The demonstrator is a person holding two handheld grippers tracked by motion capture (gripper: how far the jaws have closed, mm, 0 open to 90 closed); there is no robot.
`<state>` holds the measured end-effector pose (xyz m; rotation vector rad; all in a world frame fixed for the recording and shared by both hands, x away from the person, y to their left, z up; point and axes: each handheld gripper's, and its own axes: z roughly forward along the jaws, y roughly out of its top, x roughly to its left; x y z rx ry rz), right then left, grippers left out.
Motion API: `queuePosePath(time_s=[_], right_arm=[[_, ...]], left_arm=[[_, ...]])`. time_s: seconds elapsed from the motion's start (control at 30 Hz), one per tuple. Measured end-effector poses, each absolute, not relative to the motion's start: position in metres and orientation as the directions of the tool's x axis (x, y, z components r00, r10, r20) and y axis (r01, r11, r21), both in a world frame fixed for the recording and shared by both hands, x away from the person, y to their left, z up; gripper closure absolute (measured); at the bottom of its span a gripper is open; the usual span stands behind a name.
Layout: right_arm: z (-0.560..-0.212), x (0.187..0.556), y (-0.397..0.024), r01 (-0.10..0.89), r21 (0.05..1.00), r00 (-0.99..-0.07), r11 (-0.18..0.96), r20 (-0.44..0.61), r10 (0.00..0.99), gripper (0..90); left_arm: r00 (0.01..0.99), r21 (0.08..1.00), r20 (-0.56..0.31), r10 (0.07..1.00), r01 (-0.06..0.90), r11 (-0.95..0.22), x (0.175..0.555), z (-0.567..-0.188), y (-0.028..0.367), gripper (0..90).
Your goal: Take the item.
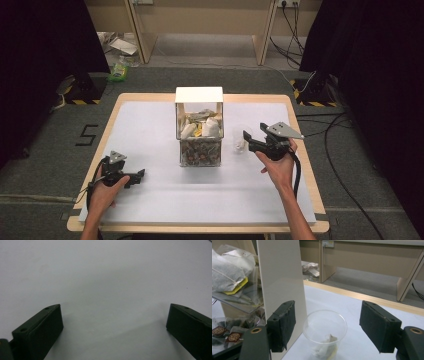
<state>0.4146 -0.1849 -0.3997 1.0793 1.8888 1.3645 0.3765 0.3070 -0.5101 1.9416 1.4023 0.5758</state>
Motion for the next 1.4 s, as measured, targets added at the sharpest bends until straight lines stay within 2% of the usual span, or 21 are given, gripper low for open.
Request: queuePosePath(time_s=[0.9,1.4], right_arm=[[-0.41,0.389,-0.207,0.302,0.942,-0.509,0.147,0.029,0.86,29.7],[-0.43,0.371,-0.213,0.339,0.928,-0.508,0.156,0.042,0.86,28.9]], left_arm=[[0.326,0.731,-0.029,0.945,0.651,-0.203,0.376,-0.51,0.307,0.0],[0.327,0.73,-0.027,0.944,0.652,-0.205,0.376,-0.51,0.307,0.0]])
